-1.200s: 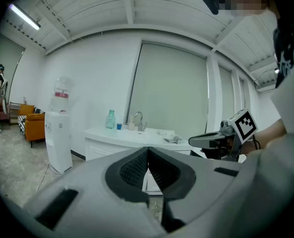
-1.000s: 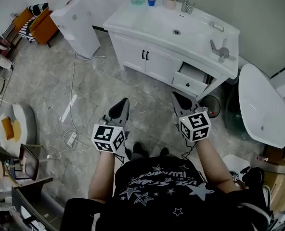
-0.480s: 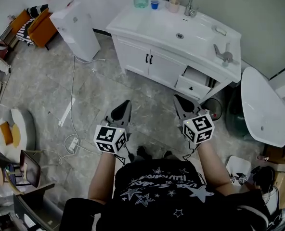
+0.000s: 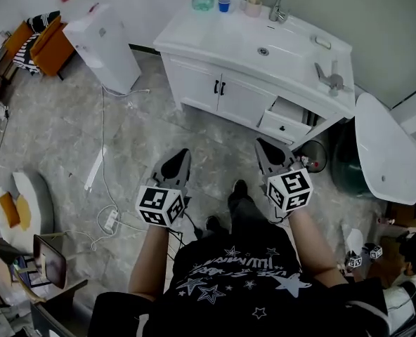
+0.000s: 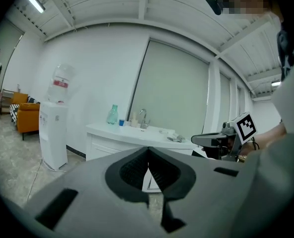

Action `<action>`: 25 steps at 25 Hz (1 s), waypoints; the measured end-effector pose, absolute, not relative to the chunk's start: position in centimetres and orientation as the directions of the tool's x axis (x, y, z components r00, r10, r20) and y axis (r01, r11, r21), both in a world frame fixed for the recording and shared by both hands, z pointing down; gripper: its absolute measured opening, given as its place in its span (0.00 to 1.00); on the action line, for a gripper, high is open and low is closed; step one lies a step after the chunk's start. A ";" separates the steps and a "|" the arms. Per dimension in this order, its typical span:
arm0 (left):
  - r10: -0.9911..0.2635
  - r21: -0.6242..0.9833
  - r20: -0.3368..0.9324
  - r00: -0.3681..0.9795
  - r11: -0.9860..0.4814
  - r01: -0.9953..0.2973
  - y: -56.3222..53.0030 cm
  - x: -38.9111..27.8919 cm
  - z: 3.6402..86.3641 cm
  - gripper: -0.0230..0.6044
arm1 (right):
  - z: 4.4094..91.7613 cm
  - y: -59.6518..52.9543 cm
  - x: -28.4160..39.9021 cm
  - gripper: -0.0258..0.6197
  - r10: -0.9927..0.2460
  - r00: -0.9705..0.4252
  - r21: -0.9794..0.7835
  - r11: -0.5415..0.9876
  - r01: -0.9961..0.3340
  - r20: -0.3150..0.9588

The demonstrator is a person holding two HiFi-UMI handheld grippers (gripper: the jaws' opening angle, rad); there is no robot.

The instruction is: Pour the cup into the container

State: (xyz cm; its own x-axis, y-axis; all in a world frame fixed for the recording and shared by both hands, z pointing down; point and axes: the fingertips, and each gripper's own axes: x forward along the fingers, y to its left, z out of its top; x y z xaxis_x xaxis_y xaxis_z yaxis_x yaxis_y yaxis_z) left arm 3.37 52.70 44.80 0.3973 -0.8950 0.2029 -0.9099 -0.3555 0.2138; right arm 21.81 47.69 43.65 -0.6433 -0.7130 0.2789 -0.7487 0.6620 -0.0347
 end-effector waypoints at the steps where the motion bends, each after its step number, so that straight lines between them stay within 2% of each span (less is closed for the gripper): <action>1: -0.894 0.215 0.207 0.398 -0.355 -0.910 52.2 3.1 45.0 0.06 | 43.8 46.9 21.9 0.05 -0.719 -0.636 -0.038 0.654 -0.755 0.280; 8: -0.906 0.192 0.228 0.357 -0.317 -0.929 46.7 0.6 45.5 0.06 | 44.9 39.0 21.8 0.05 -0.726 -0.633 -0.067 0.642 -0.764 0.269; 20: -0.933 0.154 0.223 0.283 -0.253 -0.955 30.3 -0.9 44.1 0.06 | 44.1 19.7 19.2 0.05 -0.709 -0.665 -0.107 0.661 -0.743 0.234; 22: -0.934 0.146 0.227 0.275 -0.247 -0.958 27.9 -0.8 43.9 0.06 | 44.1 17.3 19.1 0.18 -0.698 -0.676 -0.117 0.670 -0.733 0.236; 25: -0.937 0.134 0.230 0.265 -0.239 -0.962 24.6 -0.6 43.7 0.06 | 44.5 14.0 19.0 0.21 -0.687 -0.685 -0.131 0.676 -0.725 0.243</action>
State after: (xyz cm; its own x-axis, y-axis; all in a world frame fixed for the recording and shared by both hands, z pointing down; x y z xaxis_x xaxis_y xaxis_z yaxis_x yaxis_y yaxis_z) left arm -0.57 24.60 43.67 0.2647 -0.9366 0.2295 -0.9618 -0.2390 0.1336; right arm 19.03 14.01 44.51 -0.6846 -0.6871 0.2433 -0.7250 0.6762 -0.1307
